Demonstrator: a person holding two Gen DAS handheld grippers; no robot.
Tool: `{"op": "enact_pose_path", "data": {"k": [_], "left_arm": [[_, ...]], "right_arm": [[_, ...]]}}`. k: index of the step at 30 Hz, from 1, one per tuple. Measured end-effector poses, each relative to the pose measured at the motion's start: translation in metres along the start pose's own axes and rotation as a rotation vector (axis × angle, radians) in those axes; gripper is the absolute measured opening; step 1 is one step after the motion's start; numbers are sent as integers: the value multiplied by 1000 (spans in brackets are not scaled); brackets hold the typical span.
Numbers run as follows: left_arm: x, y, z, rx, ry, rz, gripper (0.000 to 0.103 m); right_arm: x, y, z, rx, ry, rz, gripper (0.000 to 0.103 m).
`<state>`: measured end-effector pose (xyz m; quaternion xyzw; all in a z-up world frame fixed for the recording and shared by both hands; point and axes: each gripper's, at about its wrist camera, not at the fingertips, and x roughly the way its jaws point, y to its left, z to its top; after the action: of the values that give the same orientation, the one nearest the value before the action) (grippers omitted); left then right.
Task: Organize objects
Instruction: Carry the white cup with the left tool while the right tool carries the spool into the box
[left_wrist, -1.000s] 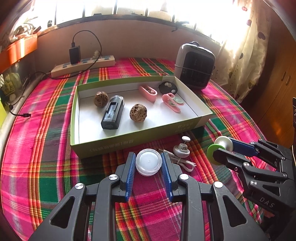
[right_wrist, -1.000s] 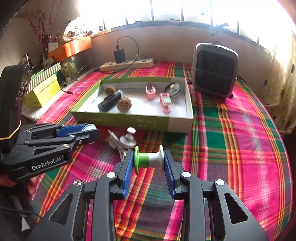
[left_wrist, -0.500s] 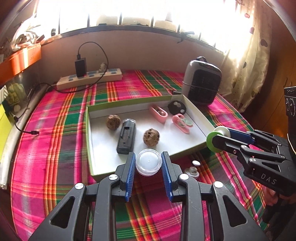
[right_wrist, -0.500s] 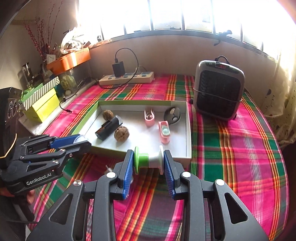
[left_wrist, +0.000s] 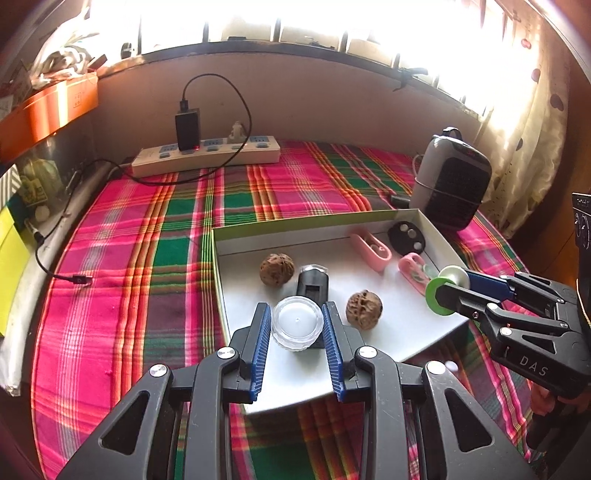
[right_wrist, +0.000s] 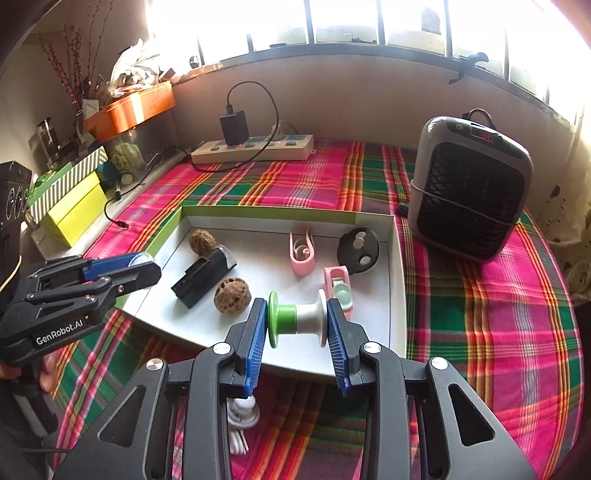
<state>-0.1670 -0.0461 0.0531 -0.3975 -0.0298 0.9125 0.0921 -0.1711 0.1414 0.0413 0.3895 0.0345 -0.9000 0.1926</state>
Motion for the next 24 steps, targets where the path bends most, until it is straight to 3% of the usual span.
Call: {"op": "enact_pose_path", "data": {"k": [24], "left_arm": [[39, 7, 12, 18, 46, 15, 26]], "right_arm": [[42, -2, 12, -22, 61, 13, 33]]}}
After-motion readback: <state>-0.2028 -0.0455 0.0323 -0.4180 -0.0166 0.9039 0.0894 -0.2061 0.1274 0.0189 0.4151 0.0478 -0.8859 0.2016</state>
